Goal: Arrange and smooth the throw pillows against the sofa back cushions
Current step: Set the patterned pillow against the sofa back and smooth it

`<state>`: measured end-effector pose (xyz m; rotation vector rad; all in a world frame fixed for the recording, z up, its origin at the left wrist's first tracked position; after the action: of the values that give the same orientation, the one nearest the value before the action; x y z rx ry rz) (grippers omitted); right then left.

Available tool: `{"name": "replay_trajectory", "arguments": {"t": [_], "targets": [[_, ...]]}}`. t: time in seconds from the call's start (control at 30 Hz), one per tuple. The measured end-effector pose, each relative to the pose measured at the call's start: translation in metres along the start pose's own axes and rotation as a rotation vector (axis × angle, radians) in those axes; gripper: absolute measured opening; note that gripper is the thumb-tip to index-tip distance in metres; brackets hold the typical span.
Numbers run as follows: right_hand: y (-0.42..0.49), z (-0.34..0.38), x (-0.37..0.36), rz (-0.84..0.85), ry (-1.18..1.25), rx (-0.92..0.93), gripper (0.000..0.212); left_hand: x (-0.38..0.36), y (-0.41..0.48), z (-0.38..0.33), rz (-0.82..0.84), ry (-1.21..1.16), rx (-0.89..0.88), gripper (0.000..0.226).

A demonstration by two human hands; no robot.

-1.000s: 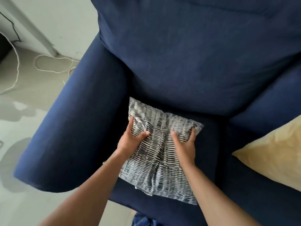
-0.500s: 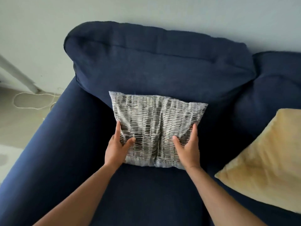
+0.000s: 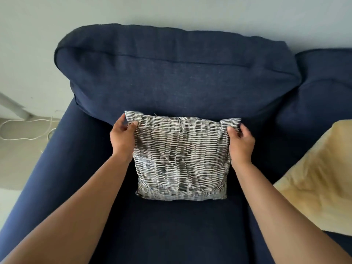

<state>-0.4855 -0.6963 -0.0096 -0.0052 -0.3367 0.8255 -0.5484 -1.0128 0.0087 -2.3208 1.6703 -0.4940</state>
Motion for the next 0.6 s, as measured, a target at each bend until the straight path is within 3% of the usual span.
{"name": "replay_trajectory", "arguments": {"t": [0.07,0.13,0.3,0.37,0.43,0.5,0.53,0.6], "targets": [[0.008,0.009,0.0,-0.067,0.003,0.025,0.035,-0.002,0.005,-0.01,-0.03,-0.043,-0.045,0.02],[0.01,0.013,0.005,-0.17,0.024,0.066,0.028,-0.001,0.009,-0.014,-0.089,-0.086,-0.091,0.01],[0.001,0.001,0.006,-0.208,-0.106,0.065,0.03,-0.004,0.01,0.002,-0.142,-0.027,0.009,0.02],[-0.006,0.003,0.005,-0.242,-0.134,0.067,0.035,-0.006,0.006,0.002,-0.191,0.009,-0.046,0.029],[-0.013,0.011,0.004,-0.352,-0.204,0.202,0.037,-0.008,-0.005,-0.001,-0.267,0.133,-0.224,0.044],[-0.025,0.021,-0.004,-0.433,-0.289,0.534,0.038,-0.015,-0.02,0.001,-0.319,0.363,-0.546,0.053],[-0.033,0.024,-0.013,-0.409,-0.333,0.714,0.039,-0.022,-0.029,0.006,-0.303,0.475,-0.716,0.054],[-0.052,0.024,-0.039,-0.2,-0.463,0.95,0.045,-0.04,-0.044,0.022,-0.167,0.649,-0.959,0.054]]}}
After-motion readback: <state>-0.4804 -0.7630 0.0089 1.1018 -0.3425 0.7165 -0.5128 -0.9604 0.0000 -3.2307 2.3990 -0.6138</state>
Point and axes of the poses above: each hand's wrist, its own y-axis towards the middle knuckle, its own x-axis out of the back of the hand, z = x × y, the point moved 1 cm from there along y, towards the middle knuckle, and after that the axes turned 6 degrees about x, right-handed, at the moved point
